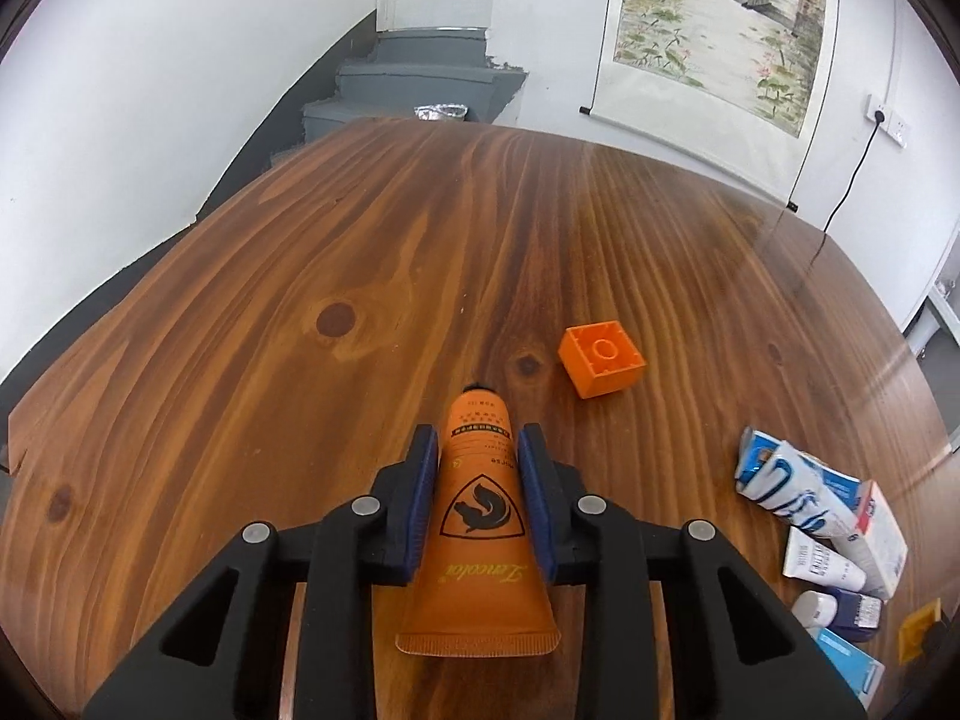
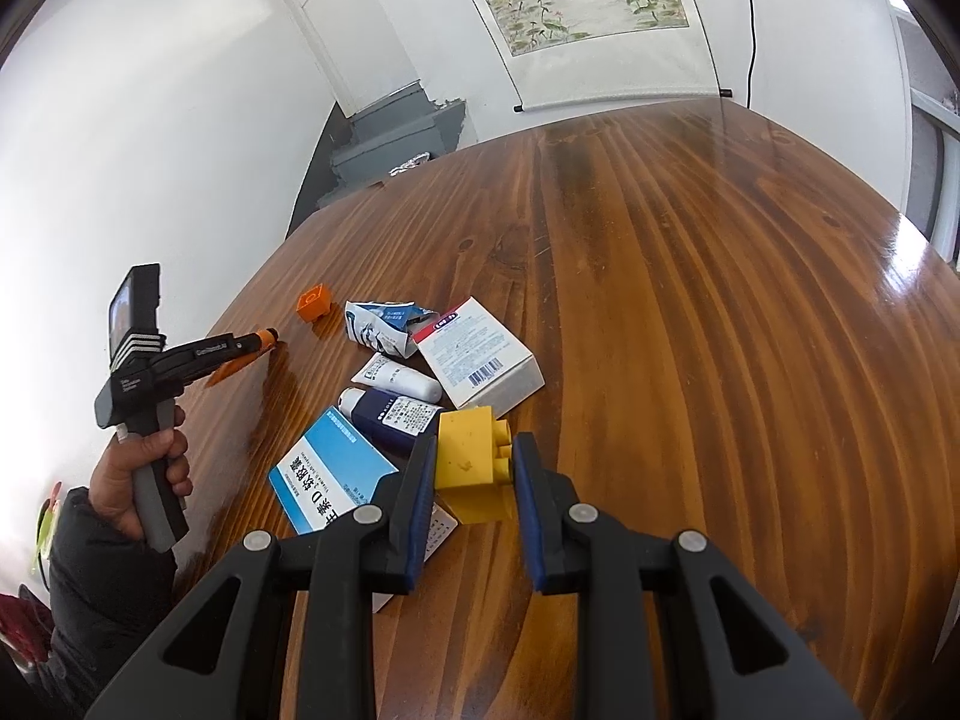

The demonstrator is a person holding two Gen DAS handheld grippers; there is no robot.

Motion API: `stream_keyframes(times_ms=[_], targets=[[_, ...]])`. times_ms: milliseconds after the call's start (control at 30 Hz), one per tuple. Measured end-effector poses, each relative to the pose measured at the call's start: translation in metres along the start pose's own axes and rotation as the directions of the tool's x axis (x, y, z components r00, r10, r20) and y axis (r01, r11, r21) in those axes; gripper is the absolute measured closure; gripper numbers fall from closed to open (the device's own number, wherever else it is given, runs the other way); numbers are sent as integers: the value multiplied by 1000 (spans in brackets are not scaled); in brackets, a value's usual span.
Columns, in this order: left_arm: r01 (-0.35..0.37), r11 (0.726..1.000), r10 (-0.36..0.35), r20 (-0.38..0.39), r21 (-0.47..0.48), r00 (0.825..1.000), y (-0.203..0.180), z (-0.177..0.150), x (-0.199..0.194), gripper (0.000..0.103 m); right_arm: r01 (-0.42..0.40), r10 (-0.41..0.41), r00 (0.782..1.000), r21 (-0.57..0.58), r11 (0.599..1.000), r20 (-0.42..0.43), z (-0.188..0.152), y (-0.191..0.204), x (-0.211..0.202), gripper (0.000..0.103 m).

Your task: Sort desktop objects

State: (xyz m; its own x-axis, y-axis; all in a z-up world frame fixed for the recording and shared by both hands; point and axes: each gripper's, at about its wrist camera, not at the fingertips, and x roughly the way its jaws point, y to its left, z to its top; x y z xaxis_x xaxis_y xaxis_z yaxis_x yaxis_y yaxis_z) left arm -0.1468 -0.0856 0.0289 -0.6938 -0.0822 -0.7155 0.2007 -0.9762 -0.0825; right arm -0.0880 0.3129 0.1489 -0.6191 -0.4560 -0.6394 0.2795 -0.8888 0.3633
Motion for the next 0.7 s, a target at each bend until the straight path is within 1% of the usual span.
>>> stream_keyframes(times_ms=[33,133,267,367,467,500,533,567,600,633,700], targets=[[11,1000,-11,12,-3,1000,-3,-1,-8,85,7,-7,1000,2,1000,3,0,-1,0,75],[57,998,-56,51,-8,997,-12,-3,-31,85,18,-18,1000,13,1000,8,1,-3,0,75],[90,995,-92,78,33,993,-27,-14,-49,85,28,-28,999,14,1000,19,0,-4,-2,75],[88,995,-91,79,48,993,-27,-21,-52,85,37,-37,999,7,999,25,-1,-2,-3,75],[73,997,-74,48,10,996,-18,-22,-49,83,42,-42,999,15,999,27,-1,-4,-3,75],[70,997,-70,36,-8,997,-14,-23,-47,76,42,-42,999,20,999,28,-1,-5,-3,75],[67,998,-66,28,-22,997,-11,-24,-44,64,39,-40,999,26,999,29,0,-6,-4,75],[61,998,-60,23,-34,998,-8,-23,-40,58,35,-36,999,32,999,30,0,-7,-4,75],[53,998,-52,20,-40,998,-5,-22,-37,48,31,-32,999,36,999,31,1,-8,-6,75],[41,998,-40,18,-45,999,-3,-22,-34,43,27,-28,999,38,999,32,1,-8,-7,75],[17,998,-17,4,-58,1000,2,-21,-28,43,15,-16,999,36,999,31,1,-7,-8,75]])
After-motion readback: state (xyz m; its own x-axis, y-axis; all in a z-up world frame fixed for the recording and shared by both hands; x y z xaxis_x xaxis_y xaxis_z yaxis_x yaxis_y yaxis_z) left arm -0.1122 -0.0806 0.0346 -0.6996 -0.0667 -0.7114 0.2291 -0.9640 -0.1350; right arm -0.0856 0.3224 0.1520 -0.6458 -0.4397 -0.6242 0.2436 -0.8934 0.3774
